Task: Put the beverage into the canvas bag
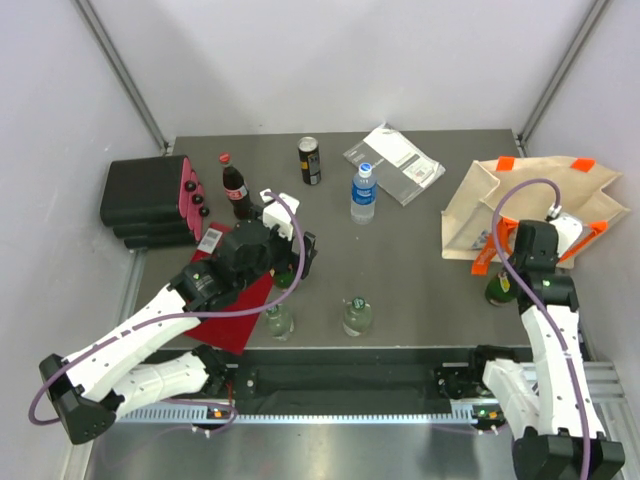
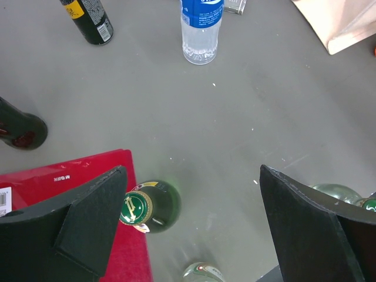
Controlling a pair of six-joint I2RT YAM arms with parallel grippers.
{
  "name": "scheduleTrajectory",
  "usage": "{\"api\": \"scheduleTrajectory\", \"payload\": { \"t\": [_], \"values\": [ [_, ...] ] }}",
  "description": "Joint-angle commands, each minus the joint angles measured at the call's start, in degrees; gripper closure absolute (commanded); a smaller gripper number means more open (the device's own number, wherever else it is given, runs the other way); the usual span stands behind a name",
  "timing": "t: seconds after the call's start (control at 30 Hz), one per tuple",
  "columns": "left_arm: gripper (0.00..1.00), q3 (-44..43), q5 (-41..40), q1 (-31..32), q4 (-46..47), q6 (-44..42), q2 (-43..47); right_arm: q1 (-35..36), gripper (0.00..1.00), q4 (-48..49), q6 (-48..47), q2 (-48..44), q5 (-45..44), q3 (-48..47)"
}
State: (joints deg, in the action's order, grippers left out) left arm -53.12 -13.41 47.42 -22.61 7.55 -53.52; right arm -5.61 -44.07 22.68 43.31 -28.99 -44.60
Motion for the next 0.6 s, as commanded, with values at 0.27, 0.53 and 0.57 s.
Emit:
{"api": "scheduleTrajectory", "payload": {
  "t": [0.27, 0.53, 0.57],
  "values": [
    [0.02, 0.3, -0.3, 0.0, 3.8, -0.3, 0.5, 12.5, 1.0, 12.7, -4.3, -2.4, 26.7, -0.3],
    [0.02, 0.3, -1.3, 0.0, 3.7, -0.5, 0.2, 33.9, 0.97, 19.3, -6.2, 4.5, 14.7, -1.8],
    [0.02, 0.3, -1.4, 0.0, 3.9, -0.6, 0.3, 34.8, 0.95, 20.4, -6.5, 5.1, 14.7, -1.5]
  ]
}}
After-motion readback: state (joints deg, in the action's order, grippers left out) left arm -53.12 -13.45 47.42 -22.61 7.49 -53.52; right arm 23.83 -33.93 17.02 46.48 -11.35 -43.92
